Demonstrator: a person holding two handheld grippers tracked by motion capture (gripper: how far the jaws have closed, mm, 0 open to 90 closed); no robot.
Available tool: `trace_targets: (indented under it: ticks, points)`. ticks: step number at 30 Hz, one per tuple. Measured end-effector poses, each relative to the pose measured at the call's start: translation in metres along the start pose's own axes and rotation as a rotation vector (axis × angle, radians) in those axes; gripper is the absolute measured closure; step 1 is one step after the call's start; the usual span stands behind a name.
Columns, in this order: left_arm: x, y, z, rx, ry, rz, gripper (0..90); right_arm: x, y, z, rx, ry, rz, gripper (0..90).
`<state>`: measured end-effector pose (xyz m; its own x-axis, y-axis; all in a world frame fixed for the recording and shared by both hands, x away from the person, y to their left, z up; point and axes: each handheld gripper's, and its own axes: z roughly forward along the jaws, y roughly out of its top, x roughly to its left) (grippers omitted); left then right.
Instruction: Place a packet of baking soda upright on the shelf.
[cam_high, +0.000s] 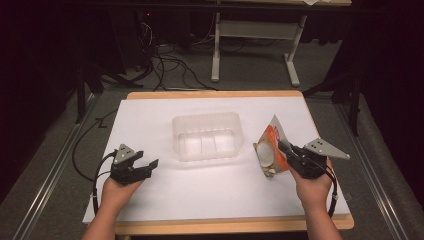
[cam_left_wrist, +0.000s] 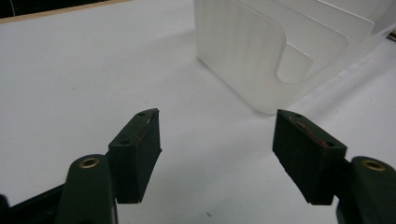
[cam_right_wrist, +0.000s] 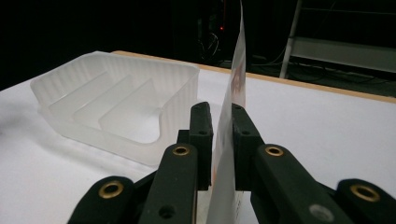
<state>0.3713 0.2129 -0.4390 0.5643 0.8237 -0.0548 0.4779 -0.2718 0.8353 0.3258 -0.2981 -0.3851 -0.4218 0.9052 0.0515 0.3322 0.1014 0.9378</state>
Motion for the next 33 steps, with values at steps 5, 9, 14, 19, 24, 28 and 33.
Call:
trace_targets:
  ticks: [5, 9, 14, 19, 24, 28, 33]
  points:
    - [0.0, 0.0, 0.0, -0.002, 0.001, 0.004, 32.5, 0.0, -0.002, 0.0, -0.002, 0.006, -0.002, 73.6]
    - [0.0, 0.0, 0.0, -0.005, 0.001, 0.0, 32.4, 0.003, -0.006, -0.003, -0.002, 0.002, -0.007, 65.1]
    - [0.001, 0.001, -0.001, -0.006, 0.002, -0.002, 32.4, 0.003, -0.01, -0.007, -0.005, 0.006, -0.001, 60.7]
    - [0.0, 0.001, -0.001, -0.011, -0.001, 0.0, 32.4, 0.005, -0.016, -0.013, 0.002, 0.002, -0.007, 57.0]
    - [-0.001, 0.001, -0.001, -0.011, -0.009, 0.005, 32.4, 0.01, -0.021, -0.016, 0.008, -0.015, -0.016, 53.6]
    - [-0.001, 0.002, -0.001, -0.016, -0.009, 0.004, 32.4, 0.014, -0.025, -0.019, 0.009, -0.015, -0.017, 51.4]
    - [-0.001, 0.003, -0.002, -0.024, -0.011, 0.006, 32.4, 0.017, -0.029, -0.021, 0.016, -0.022, -0.022, 48.9]
